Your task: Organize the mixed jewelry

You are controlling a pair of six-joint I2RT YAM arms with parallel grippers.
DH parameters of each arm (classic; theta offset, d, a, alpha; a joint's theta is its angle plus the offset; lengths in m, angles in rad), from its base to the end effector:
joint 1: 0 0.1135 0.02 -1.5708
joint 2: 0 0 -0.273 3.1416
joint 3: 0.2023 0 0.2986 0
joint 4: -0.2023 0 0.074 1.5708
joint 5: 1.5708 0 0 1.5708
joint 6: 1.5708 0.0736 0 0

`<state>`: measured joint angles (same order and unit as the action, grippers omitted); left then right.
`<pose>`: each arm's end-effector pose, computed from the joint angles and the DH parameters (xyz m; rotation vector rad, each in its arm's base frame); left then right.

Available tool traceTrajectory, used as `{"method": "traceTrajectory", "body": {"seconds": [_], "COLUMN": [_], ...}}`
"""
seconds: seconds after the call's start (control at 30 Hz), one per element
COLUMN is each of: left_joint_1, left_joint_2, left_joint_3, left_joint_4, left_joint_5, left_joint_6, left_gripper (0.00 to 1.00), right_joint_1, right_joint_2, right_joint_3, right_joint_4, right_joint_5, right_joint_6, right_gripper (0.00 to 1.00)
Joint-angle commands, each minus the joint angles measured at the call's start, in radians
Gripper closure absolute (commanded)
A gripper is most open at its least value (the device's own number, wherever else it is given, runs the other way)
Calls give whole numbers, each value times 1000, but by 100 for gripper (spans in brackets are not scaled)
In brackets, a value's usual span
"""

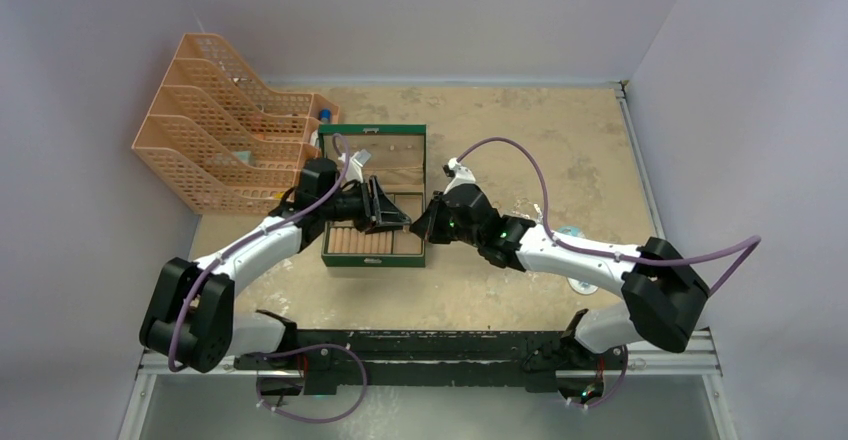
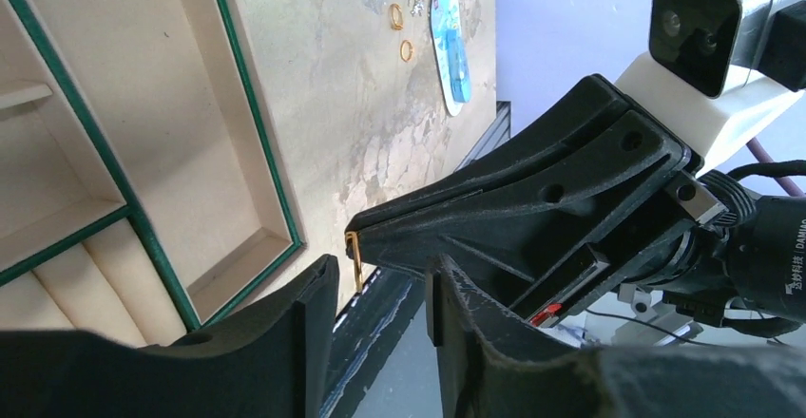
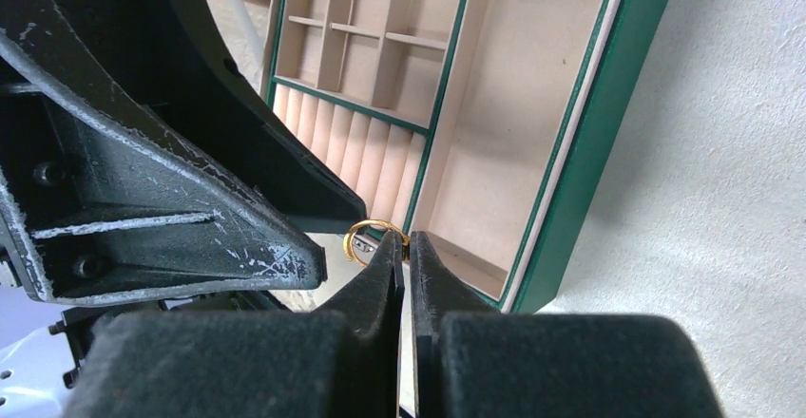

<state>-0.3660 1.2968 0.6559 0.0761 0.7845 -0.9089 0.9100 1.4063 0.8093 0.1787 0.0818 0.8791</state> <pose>0.2830 -0.1641 0.1820 -0.1131 2.3713 -1.5275 0.2414 0.3007 0.2081 0.0240 2.1527 1.0356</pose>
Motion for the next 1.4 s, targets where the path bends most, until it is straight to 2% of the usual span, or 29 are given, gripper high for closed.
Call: {"method": "traceTrajectory", "body": {"seconds": [0.0,0.13,0.47,0.57,0.63,0.83,0.87,1.03,1.23,1.37], "left_joint_1": [-4,-4,-4,-4,-4,-4,-4,-2,-1,-1], "left_joint_2": [-8,-10,5,9,7,10,10,8,-1,-3], "left_joint_3": [-7,-9,-11,9,30,55,58,96,154,190], "left_joint_4": [42,30,19,-31,-66,-71,-71,-128,-164,-143], "left_joint_5": [-5,-11,-16,-38,-49,-15,-10,-4,42,144], "left_joint_6": [-1,13,26,48,69,83,83,109,125,90], "left_gripper": [65,75,80,89,99,100,100,100,100,100], "right_joint_1": [6,6,6,6,6,6,6,5,2,-14], "right_joint_2": [-2,6,8,10,3,-19,-22,-77,-207,-295], "right_joint_3": [28,31,31,41,44,46,49,22,-46,-139], "right_joint_4": [44,39,44,25,22,31,27,7,88,213], "right_joint_5": [-14,-13,-12,-13,-16,-23,-24,-36,-63,-80], "right_joint_6": [9,16,24,28,30,43,46,107,140,218], "right_gripper": [98,98,99,99,98,97,95,65,47,39]}}
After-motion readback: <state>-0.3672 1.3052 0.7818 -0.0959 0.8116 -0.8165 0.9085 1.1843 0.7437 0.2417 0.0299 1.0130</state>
